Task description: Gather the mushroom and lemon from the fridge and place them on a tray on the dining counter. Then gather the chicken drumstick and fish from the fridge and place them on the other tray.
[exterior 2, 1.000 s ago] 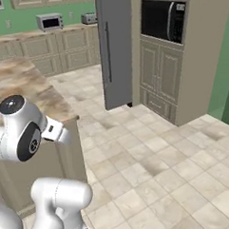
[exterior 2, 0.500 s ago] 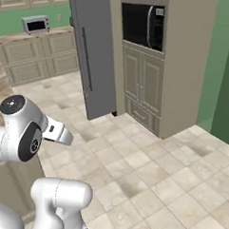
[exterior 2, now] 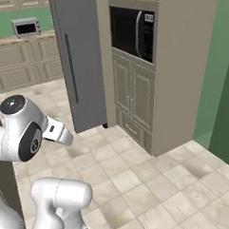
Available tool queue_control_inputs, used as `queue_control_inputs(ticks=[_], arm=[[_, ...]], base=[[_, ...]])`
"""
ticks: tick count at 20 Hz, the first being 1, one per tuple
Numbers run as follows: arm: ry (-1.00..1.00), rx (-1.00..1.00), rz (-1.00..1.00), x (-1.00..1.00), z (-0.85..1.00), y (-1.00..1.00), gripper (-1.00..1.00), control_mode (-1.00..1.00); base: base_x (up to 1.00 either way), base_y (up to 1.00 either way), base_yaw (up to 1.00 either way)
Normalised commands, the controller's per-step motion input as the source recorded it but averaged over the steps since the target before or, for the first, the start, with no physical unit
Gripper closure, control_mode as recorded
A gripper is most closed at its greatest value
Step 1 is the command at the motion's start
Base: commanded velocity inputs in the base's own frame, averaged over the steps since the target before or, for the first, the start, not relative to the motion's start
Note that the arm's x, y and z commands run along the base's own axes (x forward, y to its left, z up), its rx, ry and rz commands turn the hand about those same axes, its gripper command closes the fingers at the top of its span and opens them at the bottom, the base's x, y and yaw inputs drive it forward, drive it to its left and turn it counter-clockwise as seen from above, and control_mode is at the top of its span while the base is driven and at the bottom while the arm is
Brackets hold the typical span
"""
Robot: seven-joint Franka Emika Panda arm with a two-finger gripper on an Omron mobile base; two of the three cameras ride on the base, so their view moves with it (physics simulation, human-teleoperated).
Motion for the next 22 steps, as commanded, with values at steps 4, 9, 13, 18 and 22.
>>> queue_control_inputs(ticks=[4, 9, 13, 18, 22], arm=[[0.0, 0.0, 0.0, 0.0, 0.0, 0.0, -1.0, 1.0], [0.0, 0.0, 0.0, 0.0, 0.0, 0.0, -1.0, 1.0], [0.0, 0.0, 0.0, 0.0, 0.0, 0.0, -1.0, 1.0], [0.0, 0.0, 0.0, 0.0, 0.0, 0.0, -1.0, 1.0], [0.0, 0.0, 0.0, 0.0, 0.0, 0.0, -1.0, 1.0]], base=[[0.98, -0.01, 0.11], [0.82, 0.0, 0.2], [0.8, 0.0, 0.27], [0.77, 0.0, 0.28], [0.7, 0.05, 0.3]])
